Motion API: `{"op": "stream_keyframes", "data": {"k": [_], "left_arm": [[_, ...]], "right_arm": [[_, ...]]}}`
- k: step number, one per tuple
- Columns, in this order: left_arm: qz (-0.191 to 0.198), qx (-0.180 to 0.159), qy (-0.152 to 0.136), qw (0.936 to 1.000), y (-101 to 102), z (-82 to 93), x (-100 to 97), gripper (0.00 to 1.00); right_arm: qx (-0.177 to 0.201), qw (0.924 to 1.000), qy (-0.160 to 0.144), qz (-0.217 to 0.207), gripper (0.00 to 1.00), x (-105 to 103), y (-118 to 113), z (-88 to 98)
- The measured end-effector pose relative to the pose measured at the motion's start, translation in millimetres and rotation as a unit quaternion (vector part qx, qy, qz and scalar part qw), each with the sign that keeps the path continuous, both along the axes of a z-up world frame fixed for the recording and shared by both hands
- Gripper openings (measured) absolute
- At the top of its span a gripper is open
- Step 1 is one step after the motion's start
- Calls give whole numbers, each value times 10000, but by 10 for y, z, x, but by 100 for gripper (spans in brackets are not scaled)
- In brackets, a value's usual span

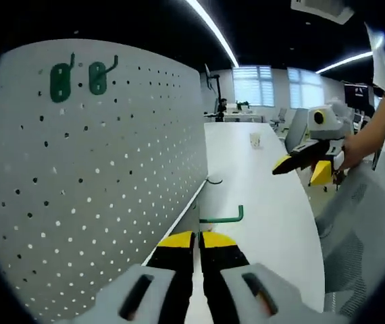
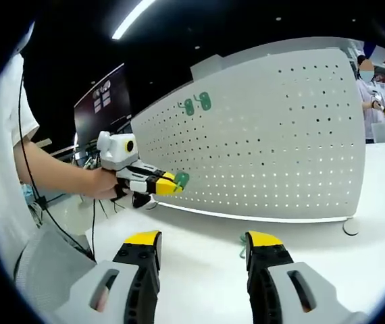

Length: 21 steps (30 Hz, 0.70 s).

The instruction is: Insert the hook assembly into the mounting plate slot until the hook locks in place.

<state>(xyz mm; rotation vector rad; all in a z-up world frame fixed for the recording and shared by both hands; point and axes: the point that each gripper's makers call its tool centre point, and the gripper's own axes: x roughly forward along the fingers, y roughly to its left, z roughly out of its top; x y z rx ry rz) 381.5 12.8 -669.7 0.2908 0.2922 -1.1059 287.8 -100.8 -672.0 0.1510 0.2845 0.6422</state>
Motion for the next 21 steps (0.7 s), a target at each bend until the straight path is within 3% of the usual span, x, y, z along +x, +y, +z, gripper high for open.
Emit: {"op": "stream_keyframes", "data": {"k": [9,21], "left_arm": [[309,-549,-11,9980,14,189,-159,2],[804,-1235,-222,9888,190,492,-290,2]], "right_arm": [[4,10000,-25,22,48,-7,9,12],[7,9999,-58,83,48,-22,34,28]]}}
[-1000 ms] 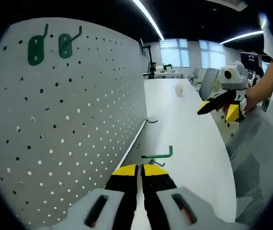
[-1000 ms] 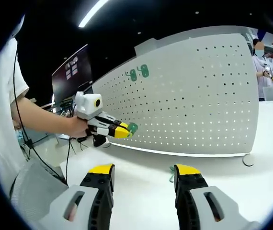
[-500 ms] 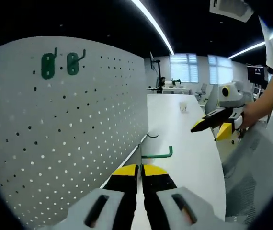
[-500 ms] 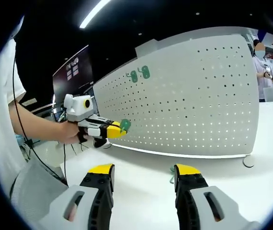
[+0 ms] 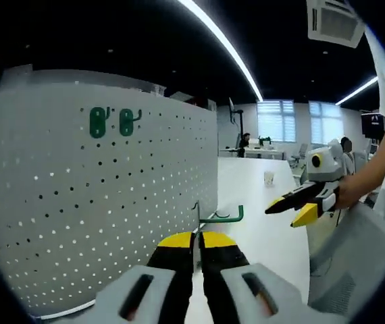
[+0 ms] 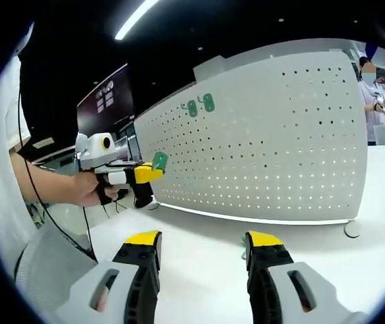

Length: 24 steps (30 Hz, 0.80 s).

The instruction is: Insert the hook assembly into the mounting plate slot until the hook locks in place.

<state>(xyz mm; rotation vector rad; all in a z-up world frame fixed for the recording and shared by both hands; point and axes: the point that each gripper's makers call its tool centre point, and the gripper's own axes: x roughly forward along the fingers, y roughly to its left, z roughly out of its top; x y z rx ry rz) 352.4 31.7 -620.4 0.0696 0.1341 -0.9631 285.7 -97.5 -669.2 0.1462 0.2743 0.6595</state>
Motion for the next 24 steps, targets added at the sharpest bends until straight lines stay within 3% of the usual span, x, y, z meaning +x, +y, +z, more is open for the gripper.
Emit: {"op": "stream_keyframes", "data": {"k": [2,3,5,7,20,24], "left_arm": [[66,-248,-110,9996,20,85,-36,2],[152,-379,-33,9992,37,95,-40,3],[205,-289,-123,9993,72,74,-68,3],[290,-485,-58,9984,92,106,-82,3],[330,-466,-111,9983,85,148,-53,3],[315,-468,-111,9983,68,146,-58,3]], "right_arm": [[-28,10000,0,9,48,-2,1,-6],[-24,10000,-3,12,48,-4,3,-2],[-28,10000,-4,9,48,-4,2,-3],[-28,10000,-6,4,48,-3,-4,-5],[-65,10000,-12,5,48,-4,-11,-7],[65,9997,-215,-8,48,-1,-11,98]]}}
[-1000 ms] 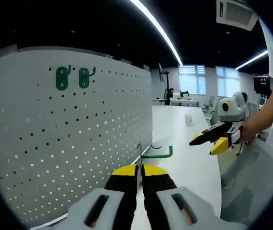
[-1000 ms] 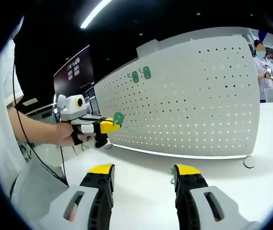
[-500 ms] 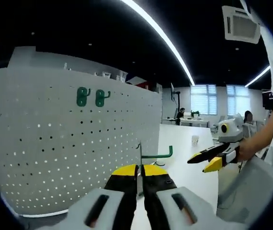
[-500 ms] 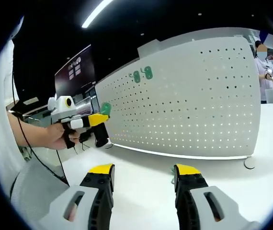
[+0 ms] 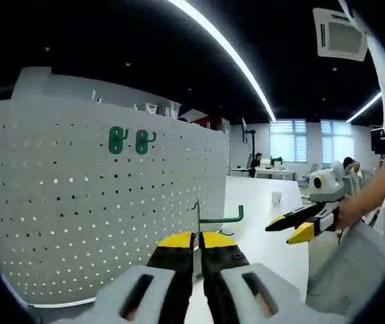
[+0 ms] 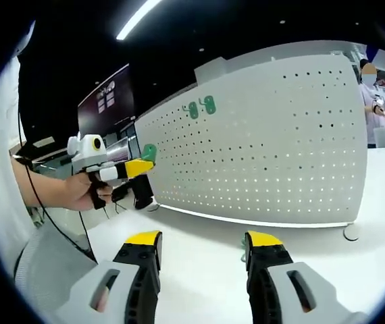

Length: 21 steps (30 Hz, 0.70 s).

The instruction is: Insert the hook assembly into the mounting plate slot until the hook locks in place.

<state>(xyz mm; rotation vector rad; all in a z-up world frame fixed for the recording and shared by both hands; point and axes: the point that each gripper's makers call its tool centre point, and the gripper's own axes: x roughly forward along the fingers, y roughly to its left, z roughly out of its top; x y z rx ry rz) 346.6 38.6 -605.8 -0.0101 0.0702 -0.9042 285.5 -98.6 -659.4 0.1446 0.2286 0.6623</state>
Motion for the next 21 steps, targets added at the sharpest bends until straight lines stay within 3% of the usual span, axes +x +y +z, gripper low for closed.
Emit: {"op": "stream_keyframes", "data": {"k": [3,6,9,21], "left_arm": [[-16,33,3,10000,-7,-13,-6,3],[-21,-15,32,10000,-16,2,-16,3],[-26,-15,13,10000,-21,6,-17,3],[-17,-7,-6,10000,-18,19,-25,3]], "right_arm": [[116,9996,-274,24,48,-7,16,125],[379,9966,-738,-1,47,-12,18,354],[488,9942,-953,67,47,-43,39,459],[489,9941,-909,344,45,-77,189,469]]}}
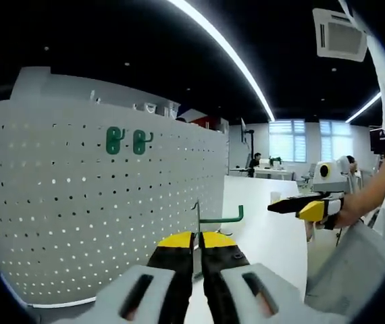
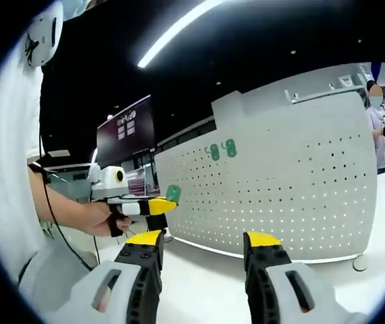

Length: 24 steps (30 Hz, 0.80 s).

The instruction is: Insert the hook assembly into the mounting plate slot until the hook locks in place.

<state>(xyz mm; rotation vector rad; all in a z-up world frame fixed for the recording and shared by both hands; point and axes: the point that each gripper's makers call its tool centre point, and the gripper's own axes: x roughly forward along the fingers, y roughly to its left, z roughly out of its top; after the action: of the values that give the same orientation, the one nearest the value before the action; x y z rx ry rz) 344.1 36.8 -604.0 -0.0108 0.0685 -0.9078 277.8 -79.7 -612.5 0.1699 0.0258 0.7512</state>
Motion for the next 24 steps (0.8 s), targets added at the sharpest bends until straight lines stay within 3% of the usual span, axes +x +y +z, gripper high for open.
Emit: {"op": "stream_keyframes", "data": {"k": [24], "left_arm": [[135,-132,-56,9998,38,79,-41,3]], "right_arm": [[172,9980,-239,553,37,140,533,321]]}}
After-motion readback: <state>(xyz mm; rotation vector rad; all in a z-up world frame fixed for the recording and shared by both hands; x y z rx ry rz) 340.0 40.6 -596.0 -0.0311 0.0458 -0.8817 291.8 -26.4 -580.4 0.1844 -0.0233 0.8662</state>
